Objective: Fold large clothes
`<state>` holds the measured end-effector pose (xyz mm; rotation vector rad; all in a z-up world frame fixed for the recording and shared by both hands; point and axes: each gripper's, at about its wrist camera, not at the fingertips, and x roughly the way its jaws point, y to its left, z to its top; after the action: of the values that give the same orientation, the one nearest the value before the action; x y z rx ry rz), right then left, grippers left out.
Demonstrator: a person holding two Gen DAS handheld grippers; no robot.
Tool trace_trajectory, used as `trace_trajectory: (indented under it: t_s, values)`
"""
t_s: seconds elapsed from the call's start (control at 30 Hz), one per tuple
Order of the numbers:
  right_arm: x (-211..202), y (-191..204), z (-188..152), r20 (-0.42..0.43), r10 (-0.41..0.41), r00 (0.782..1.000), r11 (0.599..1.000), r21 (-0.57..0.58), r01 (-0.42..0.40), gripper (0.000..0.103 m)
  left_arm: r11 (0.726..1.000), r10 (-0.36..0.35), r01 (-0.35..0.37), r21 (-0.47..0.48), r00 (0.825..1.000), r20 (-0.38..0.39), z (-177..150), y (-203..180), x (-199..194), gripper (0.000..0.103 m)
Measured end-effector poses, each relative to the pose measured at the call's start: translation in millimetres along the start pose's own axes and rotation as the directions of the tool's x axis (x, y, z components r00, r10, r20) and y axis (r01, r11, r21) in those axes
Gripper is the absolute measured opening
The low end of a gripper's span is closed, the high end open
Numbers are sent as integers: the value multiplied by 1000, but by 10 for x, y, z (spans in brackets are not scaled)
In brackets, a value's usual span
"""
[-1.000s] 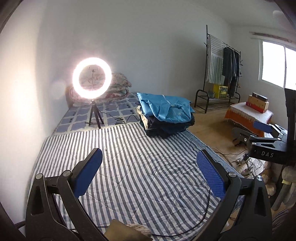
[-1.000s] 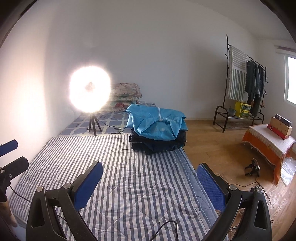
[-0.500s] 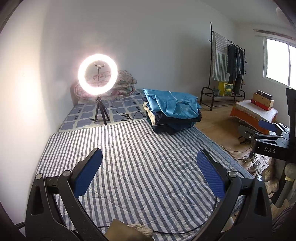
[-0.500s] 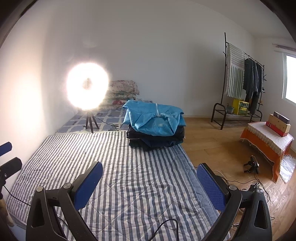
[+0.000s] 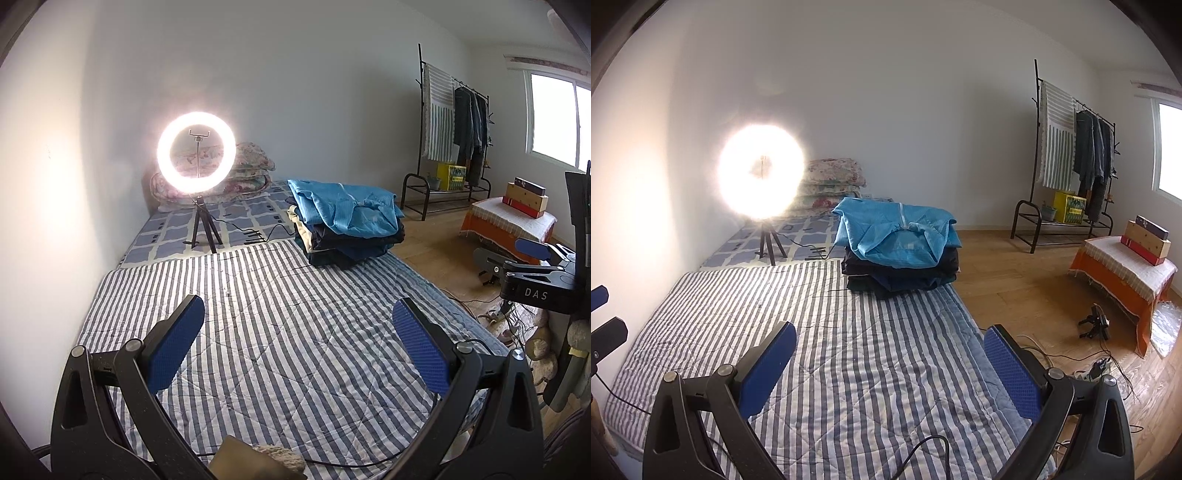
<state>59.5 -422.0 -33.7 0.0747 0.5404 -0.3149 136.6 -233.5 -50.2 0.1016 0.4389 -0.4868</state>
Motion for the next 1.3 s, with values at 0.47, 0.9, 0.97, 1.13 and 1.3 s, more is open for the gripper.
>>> trace_trajectory:
  t_s: [0.47,0.9,0.97,1.13,1.3]
  values:
    - [-6,-14,12,0,-4,1000,1000,2,4,103,1000,4,-4,8,1000,12,-13,18,-20,103]
    - [-15,-8,6,1,3,1000,1000,-4,-3,103,1000,6,-6,12,1000,17,-16,3,-29,103]
    - [-13,-4,5,1,4,1000,1000,-6,-4,103,1000,6,-7,13,1000,18,-4,21,-22,103]
    - [-11,9,9,1,7,1000,1000,-8,-7,103,1000,7,-8,13,1000,18,-13,16,-23,103]
    - [-15,8,13,1,7,1000,1000,-8,-7,103,1000,14,-14,15,1000,18,30,50,-20,103]
